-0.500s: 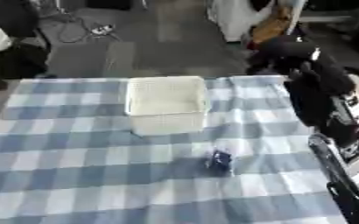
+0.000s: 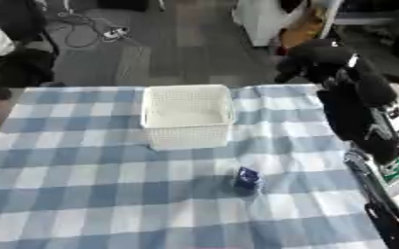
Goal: Pick up objects on the table and place them in the box.
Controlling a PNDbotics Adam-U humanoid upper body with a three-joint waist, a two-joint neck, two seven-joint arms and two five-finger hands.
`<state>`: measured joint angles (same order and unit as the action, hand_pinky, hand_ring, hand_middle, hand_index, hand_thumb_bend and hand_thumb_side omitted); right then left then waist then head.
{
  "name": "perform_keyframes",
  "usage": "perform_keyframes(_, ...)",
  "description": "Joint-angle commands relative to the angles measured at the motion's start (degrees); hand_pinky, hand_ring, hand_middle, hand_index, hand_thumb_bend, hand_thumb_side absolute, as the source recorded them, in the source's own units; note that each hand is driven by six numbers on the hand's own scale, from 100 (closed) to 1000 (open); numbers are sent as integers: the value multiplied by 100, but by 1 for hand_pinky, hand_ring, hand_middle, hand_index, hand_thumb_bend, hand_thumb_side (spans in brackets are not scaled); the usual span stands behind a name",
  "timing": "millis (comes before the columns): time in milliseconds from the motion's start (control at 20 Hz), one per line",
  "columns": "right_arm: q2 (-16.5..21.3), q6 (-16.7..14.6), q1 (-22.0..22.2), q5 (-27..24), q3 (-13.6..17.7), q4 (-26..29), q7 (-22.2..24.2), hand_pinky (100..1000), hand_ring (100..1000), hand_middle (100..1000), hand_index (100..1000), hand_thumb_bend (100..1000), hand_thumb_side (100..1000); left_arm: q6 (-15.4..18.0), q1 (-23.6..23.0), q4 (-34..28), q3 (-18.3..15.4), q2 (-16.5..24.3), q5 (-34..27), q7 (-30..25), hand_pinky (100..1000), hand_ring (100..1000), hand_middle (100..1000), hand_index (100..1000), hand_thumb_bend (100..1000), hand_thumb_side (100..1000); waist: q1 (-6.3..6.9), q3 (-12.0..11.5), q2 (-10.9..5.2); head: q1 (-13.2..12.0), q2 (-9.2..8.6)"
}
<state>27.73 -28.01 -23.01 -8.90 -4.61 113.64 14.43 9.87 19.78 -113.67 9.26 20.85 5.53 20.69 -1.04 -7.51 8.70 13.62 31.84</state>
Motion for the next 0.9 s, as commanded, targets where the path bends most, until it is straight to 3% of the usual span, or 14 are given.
perform_keyframes(50, 81, -5, -50, -6, 53, 96, 25, 653, 733, 768, 833, 100, 996, 23, 75, -92, -41, 71, 13, -17, 715, 581, 925, 731, 100, 787, 0, -8, -60, -47, -89)
perform_keyframes(250, 97, -72, -47, 10, 28, 96, 68, 662, 730, 769, 828, 134, 992, 21, 77, -92, -59, 50, 11, -5, 714, 581, 924, 731, 100, 786, 17, -56, -73, -79, -167)
perform_keyframes(400, 309, -119, -103, 135, -6, 96, 146, 670, 725, 773, 819, 163, 998, 13, 72, -92, -77, 39, 12, 11, 714, 581, 923, 731, 100, 785, 20, -67, -115, -135, -199)
perform_keyframes(450, 407, -154, -138, 200, -11, 96, 153, 695, 702, 776, 776, 202, 1000, 10, 68, -92, -76, 42, 14, 9, 713, 581, 921, 731, 100, 784, 14, -71, -132, -120, -193)
perform_keyframes(600, 1015, -806, -437, 969, 70, 96, -47, 730, 683, 790, 741, 301, 1000, 4, 35, -92, -91, 58, 23, 12, 712, 581, 921, 731, 100, 784, -24, -75, -221, -2, -215)
perform_keyframes(750, 1450, -1102, -660, 1810, -152, -11, -345, 765, 687, 808, 754, 417, 1000, 4, 23, -92, -76, 65, 20, -3, 713, 581, 922, 731, 100, 785, -52, -111, -255, 34, -205)
perform_keyframes(800, 1562, -1183, -754, 2076, -261, -142, -391, 785, 692, 818, 766, 536, 1000, -1, 19, -92, -69, 67, 17, -10, 713, 581, 922, 731, 100, 786, -59, -122, -261, 45, -194)
perform_keyframes(900, 1732, -1391, -956, 2607, -468, -521, -417, 796, 699, 831, 800, 606, 1000, -7, 13, -92, -58, 70, 11, -24, 714, 582, 922, 730, 100, 786, -72, -140, -270, 58, -186)
